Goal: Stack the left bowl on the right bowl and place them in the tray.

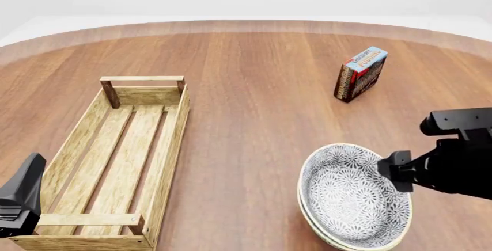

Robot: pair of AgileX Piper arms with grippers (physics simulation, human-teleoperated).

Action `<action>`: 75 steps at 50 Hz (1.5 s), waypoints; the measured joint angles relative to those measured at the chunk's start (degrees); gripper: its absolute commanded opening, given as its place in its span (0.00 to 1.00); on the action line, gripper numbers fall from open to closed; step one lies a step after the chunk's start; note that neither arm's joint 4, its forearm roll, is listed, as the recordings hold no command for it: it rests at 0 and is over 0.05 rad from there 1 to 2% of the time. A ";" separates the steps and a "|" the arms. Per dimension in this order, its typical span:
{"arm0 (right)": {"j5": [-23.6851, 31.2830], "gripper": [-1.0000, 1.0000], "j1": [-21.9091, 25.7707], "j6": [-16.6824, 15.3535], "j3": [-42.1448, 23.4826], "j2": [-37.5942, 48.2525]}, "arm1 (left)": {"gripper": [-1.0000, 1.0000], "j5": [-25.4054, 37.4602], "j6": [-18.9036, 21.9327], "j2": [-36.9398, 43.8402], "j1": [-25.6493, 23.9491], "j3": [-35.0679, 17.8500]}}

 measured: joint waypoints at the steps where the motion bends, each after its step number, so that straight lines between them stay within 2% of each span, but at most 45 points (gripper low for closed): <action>1: 0.04 1.00 -0.11 -0.15 0.00 0.33 | 1.00 0.00 0.00 0.00 0.00 0.00; 8: -1.40 1.00 0.06 -0.50 1.54 3.15 | 1.00 0.00 0.00 0.00 0.00 0.00; 22: -5.78 1.00 2.58 0.74 6.31 7.50 | 1.00 0.00 0.00 0.00 0.00 0.00; 37: -7.16 1.00 1.68 -0.04 8.05 9.85 | 1.00 0.00 0.00 0.00 0.00 0.00; 46: -9.24 1.00 2.00 0.56 9.49 11.13 | 1.00 0.00 0.00 0.00 0.00 0.00; 47: -9.63 0.00 2.14 0.69 9.74 11.34 | 1.00 0.00 0.00 0.00 0.00 0.00; 65: -12.81 0.00 4.10 6.57 11.41 9.85 | 1.00 0.00 0.00 0.00 0.00 0.00; 70: -12.13 0.00 4.07 6.43 11.11 9.13 | 1.00 0.00 0.00 0.00 0.00 0.00; 75: -10.13 0.00 3.68 4.38 9.94 8.10 | 1.00 0.00 0.00 0.00 0.00 0.00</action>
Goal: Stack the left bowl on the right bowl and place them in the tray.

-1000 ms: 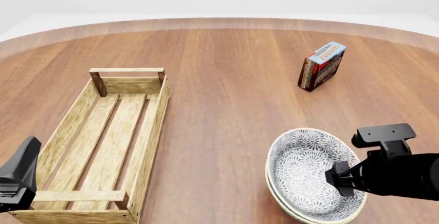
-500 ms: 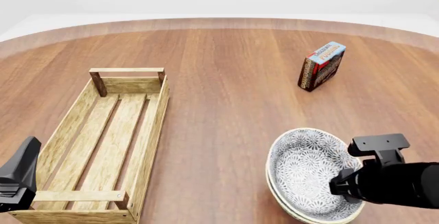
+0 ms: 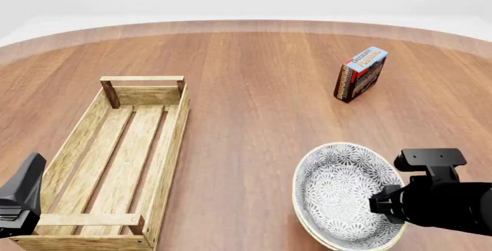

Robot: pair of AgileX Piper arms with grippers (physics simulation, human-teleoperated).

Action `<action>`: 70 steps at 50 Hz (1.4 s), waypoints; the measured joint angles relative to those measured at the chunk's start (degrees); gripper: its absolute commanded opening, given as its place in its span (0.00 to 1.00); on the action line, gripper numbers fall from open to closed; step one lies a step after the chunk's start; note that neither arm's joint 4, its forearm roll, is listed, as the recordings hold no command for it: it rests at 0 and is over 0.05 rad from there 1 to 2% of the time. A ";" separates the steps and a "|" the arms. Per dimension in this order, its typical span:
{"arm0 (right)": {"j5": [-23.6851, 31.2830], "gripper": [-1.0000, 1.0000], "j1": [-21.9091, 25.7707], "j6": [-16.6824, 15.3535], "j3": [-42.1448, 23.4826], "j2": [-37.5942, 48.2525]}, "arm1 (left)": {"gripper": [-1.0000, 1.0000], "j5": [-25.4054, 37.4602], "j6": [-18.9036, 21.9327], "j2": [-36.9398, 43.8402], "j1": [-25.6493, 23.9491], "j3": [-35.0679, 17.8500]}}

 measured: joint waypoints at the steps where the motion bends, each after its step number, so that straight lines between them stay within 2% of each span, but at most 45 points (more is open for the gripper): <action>1: 0.44 0.00 -0.09 -0.51 -0.30 -0.21 | 1.00 0.00 0.00 0.00 0.00 0.00; 14: 7.68 0.00 -3.13 -5.60 -6.79 -3.02 | 1.00 0.00 0.00 0.00 0.00 0.00; 26: 12.86 0.00 -5.26 -9.45 -15.78 -3.86 | 1.00 0.00 0.00 0.00 0.00 0.00; 45: 17.24 0.00 -2.11 -14.81 -33.37 -0.41 | 1.00 0.00 0.00 0.00 0.00 0.00; 54: 16.69 0.00 0.81 -15.27 -39.87 1.78 | 1.00 0.00 0.00 0.00 0.00 0.00; 70: 13.12 0.00 9.22 -13.17 -49.03 8.38 | 1.00 0.00 0.00 0.00 0.00 0.00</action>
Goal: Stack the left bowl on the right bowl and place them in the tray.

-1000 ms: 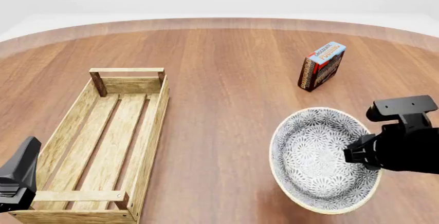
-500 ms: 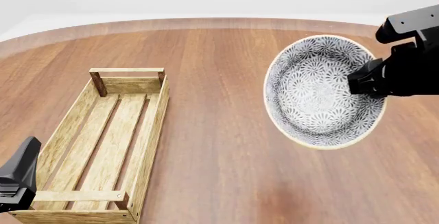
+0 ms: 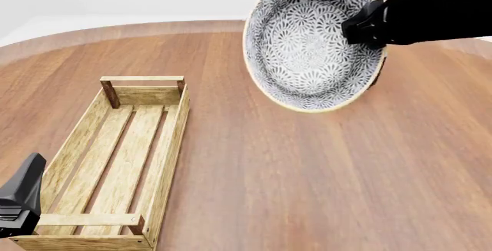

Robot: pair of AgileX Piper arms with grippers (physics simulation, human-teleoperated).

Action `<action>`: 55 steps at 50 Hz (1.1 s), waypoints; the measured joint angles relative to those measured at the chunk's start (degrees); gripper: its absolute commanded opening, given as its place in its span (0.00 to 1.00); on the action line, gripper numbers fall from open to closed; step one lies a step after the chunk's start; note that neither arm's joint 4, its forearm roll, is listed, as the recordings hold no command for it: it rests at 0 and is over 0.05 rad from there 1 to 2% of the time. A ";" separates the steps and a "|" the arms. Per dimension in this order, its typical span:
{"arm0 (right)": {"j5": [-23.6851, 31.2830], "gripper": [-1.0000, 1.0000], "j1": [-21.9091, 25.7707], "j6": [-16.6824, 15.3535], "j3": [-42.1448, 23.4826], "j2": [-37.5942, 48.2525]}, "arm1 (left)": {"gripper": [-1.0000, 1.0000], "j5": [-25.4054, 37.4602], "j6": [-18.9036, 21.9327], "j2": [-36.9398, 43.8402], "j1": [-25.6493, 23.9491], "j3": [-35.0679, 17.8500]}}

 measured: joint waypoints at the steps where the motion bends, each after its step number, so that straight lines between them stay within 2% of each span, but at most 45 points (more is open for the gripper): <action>1: -0.31 0.00 0.57 0.18 -0.50 0.57 | 1.00 0.00 0.00 0.00 0.00 0.00; 21: -4.92 0.00 10.89 3.79 -11.37 12.69 | 1.00 0.00 0.00 0.00 0.00 0.00; 55: -13.90 0.00 22.10 10.72 -25.43 32.08 | 1.00 0.00 0.00 0.00 0.00 0.00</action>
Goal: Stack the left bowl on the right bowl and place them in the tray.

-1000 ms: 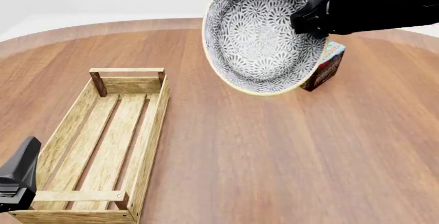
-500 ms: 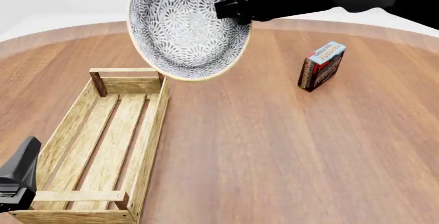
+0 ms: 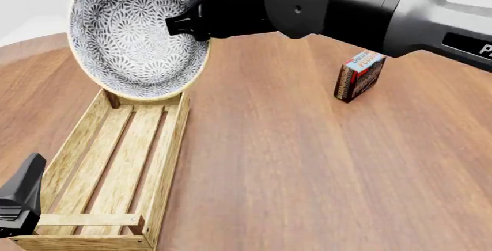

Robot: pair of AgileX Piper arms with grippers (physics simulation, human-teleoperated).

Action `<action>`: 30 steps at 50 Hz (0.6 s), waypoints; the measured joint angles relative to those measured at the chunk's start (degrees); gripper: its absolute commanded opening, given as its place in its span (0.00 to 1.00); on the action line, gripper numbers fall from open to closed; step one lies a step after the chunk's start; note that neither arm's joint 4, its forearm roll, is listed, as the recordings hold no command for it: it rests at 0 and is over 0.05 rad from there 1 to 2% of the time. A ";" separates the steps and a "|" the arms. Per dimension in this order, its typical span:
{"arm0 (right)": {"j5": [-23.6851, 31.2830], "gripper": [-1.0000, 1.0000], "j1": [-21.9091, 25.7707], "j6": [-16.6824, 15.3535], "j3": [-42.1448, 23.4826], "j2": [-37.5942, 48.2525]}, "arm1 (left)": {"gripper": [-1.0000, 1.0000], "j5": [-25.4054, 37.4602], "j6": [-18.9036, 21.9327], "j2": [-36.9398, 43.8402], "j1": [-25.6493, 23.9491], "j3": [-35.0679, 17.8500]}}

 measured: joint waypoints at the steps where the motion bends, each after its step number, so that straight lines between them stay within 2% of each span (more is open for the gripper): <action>1: -0.26 0.00 0.15 0.24 -0.39 0.57 | 1.00 0.00 0.00 0.00 0.00 0.00; 30: -7.29 0.00 4.49 6.22 -9.63 16.24 | 1.00 0.00 0.00 0.00 0.00 0.00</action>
